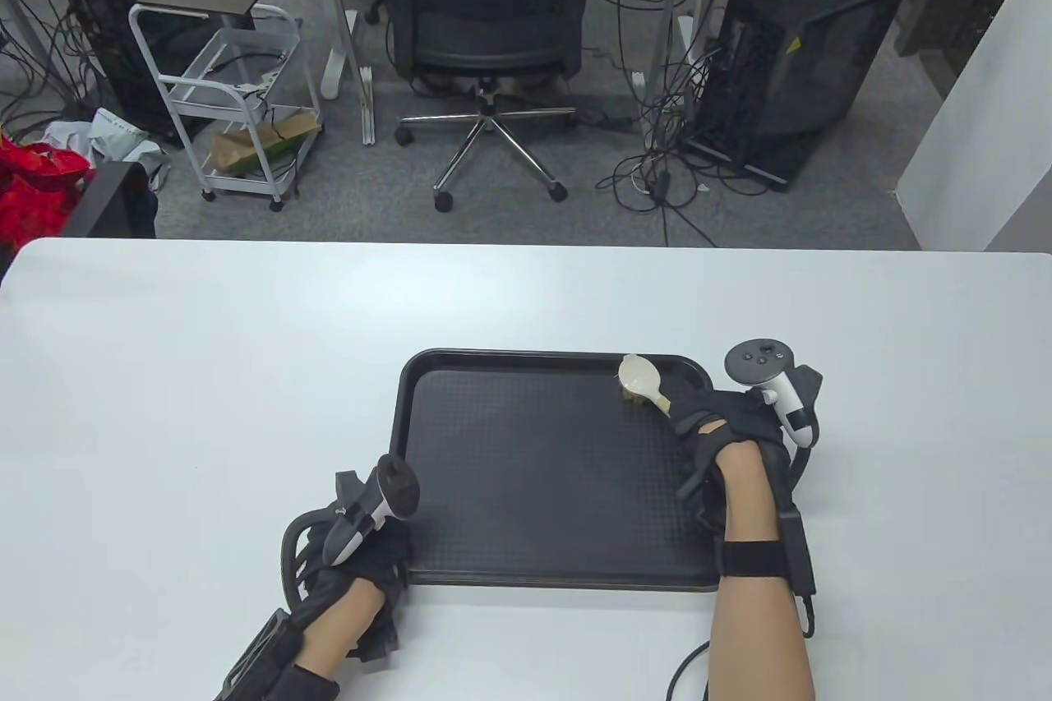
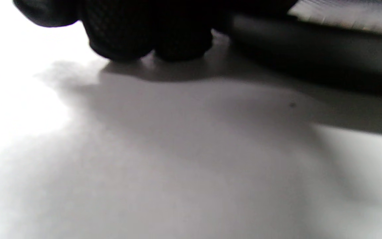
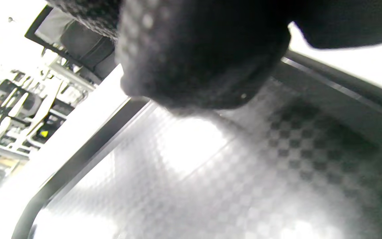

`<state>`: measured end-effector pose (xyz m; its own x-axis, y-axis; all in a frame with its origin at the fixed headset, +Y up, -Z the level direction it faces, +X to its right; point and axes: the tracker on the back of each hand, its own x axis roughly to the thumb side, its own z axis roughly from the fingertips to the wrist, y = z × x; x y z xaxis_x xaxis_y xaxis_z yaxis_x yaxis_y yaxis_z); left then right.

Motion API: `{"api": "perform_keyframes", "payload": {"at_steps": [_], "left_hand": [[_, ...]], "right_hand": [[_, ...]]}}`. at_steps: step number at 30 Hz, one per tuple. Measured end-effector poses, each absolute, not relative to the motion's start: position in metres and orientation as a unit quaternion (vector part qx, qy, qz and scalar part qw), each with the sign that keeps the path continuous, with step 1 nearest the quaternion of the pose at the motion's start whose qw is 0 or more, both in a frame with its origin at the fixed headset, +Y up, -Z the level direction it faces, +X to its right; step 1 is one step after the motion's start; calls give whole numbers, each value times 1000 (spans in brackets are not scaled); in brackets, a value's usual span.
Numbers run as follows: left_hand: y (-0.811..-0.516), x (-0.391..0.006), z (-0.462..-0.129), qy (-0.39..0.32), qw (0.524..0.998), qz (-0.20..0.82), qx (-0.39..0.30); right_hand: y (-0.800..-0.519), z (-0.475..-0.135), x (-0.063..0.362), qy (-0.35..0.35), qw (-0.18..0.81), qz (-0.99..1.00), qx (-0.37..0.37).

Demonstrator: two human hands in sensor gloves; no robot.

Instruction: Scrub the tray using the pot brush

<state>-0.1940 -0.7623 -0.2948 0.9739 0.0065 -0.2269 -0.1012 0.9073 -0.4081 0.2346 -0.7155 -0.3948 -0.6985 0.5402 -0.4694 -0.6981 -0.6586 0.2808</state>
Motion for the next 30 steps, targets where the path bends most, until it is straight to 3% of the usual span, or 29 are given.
{"api": "perform_keyframes", "payload": {"at_steps": [7, 12, 18, 24, 30], "left_hand": [[-762, -194, -295, 111, 970, 27, -213], [-762, -194, -295, 111, 970, 27, -213], [-762, -194, -295, 111, 970, 27, -213], [-762, -194, -295, 111, 970, 27, -213], [-762, -194, -295, 111, 970, 27, -214]], "right_hand": [[-704, -385, 260, 206, 318, 899, -219], [-687, -383, 249, 183, 309, 913, -196], [-675, -387, 192, 188, 397, 897, -55], [-672, -385, 128, 171, 387, 906, 6], [-688, -381, 71, 179, 397, 899, 46]]}}
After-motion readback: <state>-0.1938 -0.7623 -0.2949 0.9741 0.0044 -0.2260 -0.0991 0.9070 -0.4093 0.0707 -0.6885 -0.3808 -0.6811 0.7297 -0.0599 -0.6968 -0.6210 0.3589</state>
